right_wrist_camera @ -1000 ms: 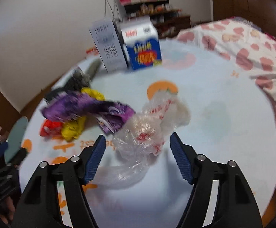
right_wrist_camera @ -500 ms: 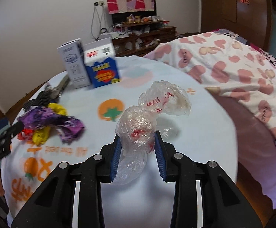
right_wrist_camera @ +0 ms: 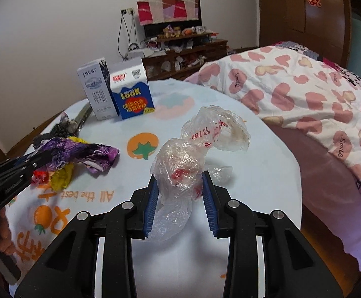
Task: Collect trash
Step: 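Carry clear bag and purple wrapper over the wastebasket while both tools open to drop them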
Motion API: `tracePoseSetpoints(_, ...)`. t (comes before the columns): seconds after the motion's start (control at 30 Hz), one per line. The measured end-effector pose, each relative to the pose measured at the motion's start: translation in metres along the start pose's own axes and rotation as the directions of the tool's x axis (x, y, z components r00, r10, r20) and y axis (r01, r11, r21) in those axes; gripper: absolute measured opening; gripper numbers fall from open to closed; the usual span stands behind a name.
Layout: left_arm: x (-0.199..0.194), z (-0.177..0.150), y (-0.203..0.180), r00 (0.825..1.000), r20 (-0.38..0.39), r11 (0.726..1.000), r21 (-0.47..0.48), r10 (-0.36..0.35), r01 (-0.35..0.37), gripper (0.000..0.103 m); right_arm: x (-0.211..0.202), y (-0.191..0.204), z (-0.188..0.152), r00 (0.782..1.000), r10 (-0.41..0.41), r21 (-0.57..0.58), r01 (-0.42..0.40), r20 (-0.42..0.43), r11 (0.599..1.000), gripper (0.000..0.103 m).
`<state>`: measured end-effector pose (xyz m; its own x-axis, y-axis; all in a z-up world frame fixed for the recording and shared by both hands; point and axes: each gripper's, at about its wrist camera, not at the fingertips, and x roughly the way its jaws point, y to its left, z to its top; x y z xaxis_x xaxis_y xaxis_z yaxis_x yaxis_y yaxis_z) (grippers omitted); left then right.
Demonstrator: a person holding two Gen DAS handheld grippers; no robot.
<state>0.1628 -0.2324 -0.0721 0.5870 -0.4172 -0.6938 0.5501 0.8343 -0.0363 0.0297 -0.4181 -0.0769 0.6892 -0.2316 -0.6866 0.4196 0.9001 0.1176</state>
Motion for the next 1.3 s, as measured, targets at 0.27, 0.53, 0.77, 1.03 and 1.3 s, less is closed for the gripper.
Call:
tracePoseSetpoints(0.27,-0.063,-0.020,0.013,0.998,0.064,1.000,-0.006,-0.004,0.005,0.019,-0.021,0.020,-0.012,1.000,0.003,-0.031,-0.002,0.014,1.000,0.035)
tracePoseSetpoints(0.53,-0.104,-0.044,0.048,0.992,0.068,0.993,-0.060,0.105,-0.101,0.019,-0.040,0.060,-0.021,0.998,0.062,-0.095,-0.060,0.021,0.994,0.035)
tracePoseSetpoints(0.77,-0.124,-0.059,0.083,0.975,0.064,0.973,-0.110,0.212,-0.204,0.019,-0.046,0.106,-0.027,0.991,0.132,-0.148,-0.128,0.014,0.981,0.035)
tracePoseSetpoints(1.03,-0.144,-0.073,0.129,0.944,0.060,0.934,-0.182,0.324,-0.308,0.019,-0.048,0.160,-0.029,0.980,0.201,-0.228,-0.195,0.004,0.954,0.035)
tracePoseSetpoints(1.3,-0.158,-0.084,0.174,0.913,0.047,0.887,-0.262,0.406,-0.381,0.019,-0.046,0.214,-0.029,0.962,0.273,-0.297,-0.264,-0.012,0.918,0.035)
